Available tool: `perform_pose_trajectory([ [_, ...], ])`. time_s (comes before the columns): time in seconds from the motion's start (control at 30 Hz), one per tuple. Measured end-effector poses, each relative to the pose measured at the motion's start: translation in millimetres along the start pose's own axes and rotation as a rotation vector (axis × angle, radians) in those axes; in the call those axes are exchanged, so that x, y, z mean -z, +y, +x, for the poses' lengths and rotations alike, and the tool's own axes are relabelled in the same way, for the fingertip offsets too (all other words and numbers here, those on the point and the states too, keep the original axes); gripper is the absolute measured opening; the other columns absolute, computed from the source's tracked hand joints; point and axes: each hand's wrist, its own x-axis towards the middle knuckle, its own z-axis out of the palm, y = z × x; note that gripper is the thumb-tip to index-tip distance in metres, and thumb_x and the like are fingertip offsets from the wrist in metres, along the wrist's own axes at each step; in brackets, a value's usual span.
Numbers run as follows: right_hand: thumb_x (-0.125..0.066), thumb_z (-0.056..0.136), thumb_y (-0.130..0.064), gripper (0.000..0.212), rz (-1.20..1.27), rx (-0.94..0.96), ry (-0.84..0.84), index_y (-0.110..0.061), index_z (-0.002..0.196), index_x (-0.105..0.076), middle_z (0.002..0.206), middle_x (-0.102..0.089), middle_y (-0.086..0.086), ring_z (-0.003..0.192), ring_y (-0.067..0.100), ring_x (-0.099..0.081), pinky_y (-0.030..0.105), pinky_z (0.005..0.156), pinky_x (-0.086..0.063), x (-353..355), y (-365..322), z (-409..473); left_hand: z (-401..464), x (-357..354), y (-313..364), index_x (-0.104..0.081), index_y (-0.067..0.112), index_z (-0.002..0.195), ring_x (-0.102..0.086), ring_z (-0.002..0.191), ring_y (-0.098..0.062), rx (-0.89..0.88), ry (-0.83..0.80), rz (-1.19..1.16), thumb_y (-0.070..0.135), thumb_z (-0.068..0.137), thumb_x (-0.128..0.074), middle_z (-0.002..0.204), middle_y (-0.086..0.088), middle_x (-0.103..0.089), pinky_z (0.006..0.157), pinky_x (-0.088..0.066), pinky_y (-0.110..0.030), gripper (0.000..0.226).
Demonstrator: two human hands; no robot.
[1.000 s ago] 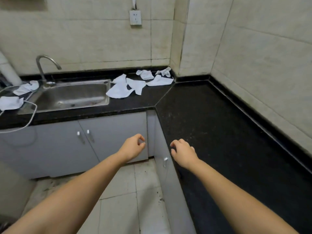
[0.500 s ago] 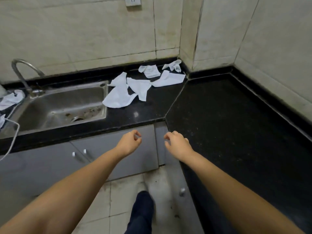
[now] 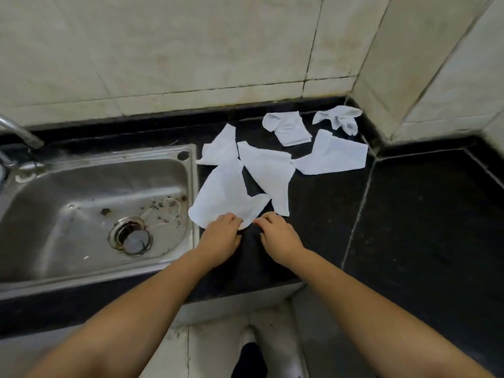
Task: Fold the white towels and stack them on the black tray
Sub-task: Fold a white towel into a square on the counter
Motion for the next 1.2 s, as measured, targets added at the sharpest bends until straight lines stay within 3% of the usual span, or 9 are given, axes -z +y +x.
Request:
perform_pose_trajectory([
  [0.1, -0.056, 0.086, -0.01, 0.043, -0.109, 0.08, -0.014, -0.013, 0.129, -0.054, 0.137, -0.047, 0.012, 0.126, 0.031, -0.046, 0.042, 0.098, -0.041, -9, -2, 28, 21, -6, -6, -0.046, 0.015, 0.129, -0.045, 0.116, -0.026, -0.044, -0.045, 0.107, 0.029, 0.092, -0.048, 0.127, -0.007, -0.048, 0.095, -0.036, -0.035, 0.039],
  [0.23, -0.082, 0.049, -0.007, 0.038, -0.199, 0.11, 0.039, -0.016, 0.084, -0.071, 0.099, -0.068, 0.008, 0.09, 0.028, -0.068, 0.037, 0.077, -0.054, -13, -2, 51, 38, -3, -15, -0.054, 0.016, 0.114, -0.055, 0.105, -0.025, -0.09, 0.012, 0.131, 0.024, 0.097, -0.037, 0.112, -0.005, -0.062, 0.098, -0.03, -0.034, 0.025],
  [0.37, -0.063, 0.08, -0.014, 0.013, -0.148, 0.107, 0.072, -0.012, 0.091, -0.068, 0.116, -0.061, 0.006, 0.113, 0.026, -0.056, 0.037, 0.102, -0.036, 1, -1, 58, 36, 13, -28, -0.057, 0.014, 0.096, -0.059, 0.086, -0.024, -0.133, 0.045, -0.176, 0.031, 0.097, -0.044, 0.095, -0.004, -0.066, 0.079, -0.041, -0.033, 0.021],
  [0.43, -0.054, 0.087, -0.018, 0.015, -0.057, 0.05, 0.147, -0.013, 0.098, -0.064, 0.108, -0.063, 0.002, 0.108, 0.022, -0.056, 0.033, 0.104, -0.03, 14, 4, 59, 32, 24, -34, -0.058, 0.014, 0.097, -0.057, 0.083, -0.02, -0.122, 0.03, -0.237, 0.033, 0.095, -0.05, 0.088, 0.002, -0.061, 0.072, -0.041, -0.031, 0.02],
  [0.57, -0.055, 0.088, -0.019, 0.01, 0.136, -0.049, 0.258, -0.015, 0.092, -0.063, 0.079, -0.062, -0.003, 0.082, 0.022, -0.06, 0.032, 0.085, -0.041, 64, 18, 62, 43, 51, -43, -0.063, 0.008, 0.092, -0.055, 0.085, -0.022, -0.127, 0.04, -0.246, 0.028, 0.093, -0.055, 0.085, 0.002, -0.049, 0.074, -0.04, -0.03, 0.022],
  [0.7, -0.055, 0.091, -0.021, 0.01, 0.342, -0.1, 0.374, -0.013, 0.089, -0.061, 0.076, -0.053, -0.006, 0.073, 0.012, -0.051, 0.024, 0.068, -0.042, 131, 30, 67, 70, 111, -26, -0.063, 0.009, 0.086, -0.047, 0.079, -0.012, -0.018, 0.378, -0.529, 0.021, 0.093, -0.055, 0.085, 0.001, -0.051, 0.069, -0.032, -0.023, 0.016],
  [0.83, -0.054, 0.093, -0.029, 0.02, 0.403, -0.129, 0.585, -0.014, 0.08, -0.055, 0.069, -0.048, -0.01, 0.064, 0.004, -0.044, 0.012, 0.058, -0.034, 190, 51, 53, 95, 172, 22, -0.058, 0.017, 0.08, -0.045, 0.066, -0.004, -0.06, 0.508, -0.78, 0.02, 0.094, -0.052, 0.072, 0.009, -0.052, 0.059, -0.035, -0.016, 0.015],
  [1.0, -0.052, 0.095, -0.029, 0.019, 0.49, -0.263, 0.689, -0.018, 0.079, -0.05, 0.074, -0.049, -0.015, 0.069, -0.002, -0.044, 0.012, 0.06, -0.033, 232, 94, 15, 119, 187, 90, -0.051, 0.024, 0.065, -0.044, 0.063, -0.009, -0.114, 0.477, -0.964, 0.02, 0.094, -0.051, 0.065, 0.008, -0.047, 0.062, -0.041, -0.032, 0.028],
  [1.2, -0.054, 0.093, -0.02, 0.006, 0.482, -0.327, 0.63, -0.017, 0.089, -0.057, 0.079, -0.053, -0.009, 0.071, 0.001, -0.046, 0.013, 0.063, -0.037, 221, 129, -57, 118, 133, 130, -0.055, 0.012, 0.068, -0.044, 0.071, -0.014, -0.119, 0.27, -1.147, 0.027, 0.094, -0.053, 0.07, -0.001, -0.047, 0.066, -0.035, -0.031, 0.029],
])
